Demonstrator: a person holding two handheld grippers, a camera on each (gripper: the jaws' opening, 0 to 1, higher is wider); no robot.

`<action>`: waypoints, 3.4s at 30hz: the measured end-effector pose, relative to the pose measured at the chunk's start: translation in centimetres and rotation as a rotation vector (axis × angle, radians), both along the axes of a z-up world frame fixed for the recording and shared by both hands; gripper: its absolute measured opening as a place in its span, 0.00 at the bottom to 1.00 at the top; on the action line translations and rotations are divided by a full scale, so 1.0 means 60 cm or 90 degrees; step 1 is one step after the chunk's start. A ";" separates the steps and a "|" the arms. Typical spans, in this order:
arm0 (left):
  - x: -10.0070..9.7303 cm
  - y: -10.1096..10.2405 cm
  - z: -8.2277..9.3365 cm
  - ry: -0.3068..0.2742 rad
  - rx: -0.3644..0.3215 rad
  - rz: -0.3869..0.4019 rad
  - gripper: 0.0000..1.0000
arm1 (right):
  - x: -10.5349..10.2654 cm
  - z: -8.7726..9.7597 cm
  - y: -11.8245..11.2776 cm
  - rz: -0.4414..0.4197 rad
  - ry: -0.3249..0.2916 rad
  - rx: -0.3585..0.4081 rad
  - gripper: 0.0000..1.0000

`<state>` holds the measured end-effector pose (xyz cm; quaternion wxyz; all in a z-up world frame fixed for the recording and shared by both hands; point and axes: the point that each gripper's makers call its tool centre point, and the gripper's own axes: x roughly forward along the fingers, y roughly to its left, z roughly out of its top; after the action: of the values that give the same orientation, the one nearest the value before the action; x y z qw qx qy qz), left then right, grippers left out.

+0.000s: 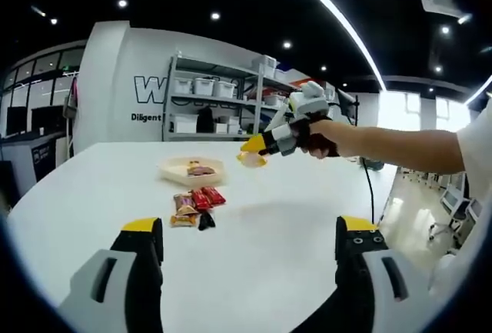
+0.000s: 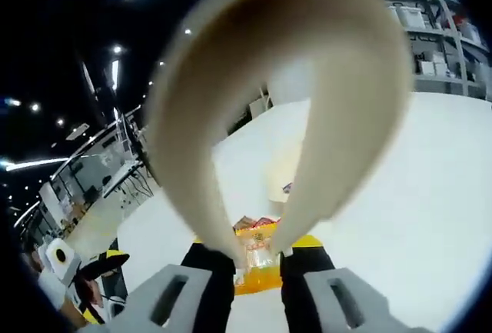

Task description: Place the target food into the container with the food tongs after gripping and lifting it, then release it inside without dropping or visibly crushing the food.

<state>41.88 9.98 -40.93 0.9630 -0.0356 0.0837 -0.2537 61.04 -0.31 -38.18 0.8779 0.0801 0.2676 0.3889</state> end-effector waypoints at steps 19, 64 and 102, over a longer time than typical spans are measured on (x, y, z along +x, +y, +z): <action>0.035 0.010 -0.042 0.017 0.024 0.008 0.90 | 0.162 -0.026 0.049 -0.040 -0.005 -0.020 0.17; 0.064 0.048 -0.065 0.038 0.008 0.023 0.90 | 0.267 -0.158 0.059 -0.063 -0.010 -0.109 0.20; 0.035 0.033 -0.029 0.014 0.018 0.017 0.90 | 0.195 -0.059 0.025 -0.051 -0.026 -0.076 0.13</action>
<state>44.01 11.98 -42.68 0.9658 -0.0264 0.0975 -0.2388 72.76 1.20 -41.72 0.9012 0.0306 0.2690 0.3384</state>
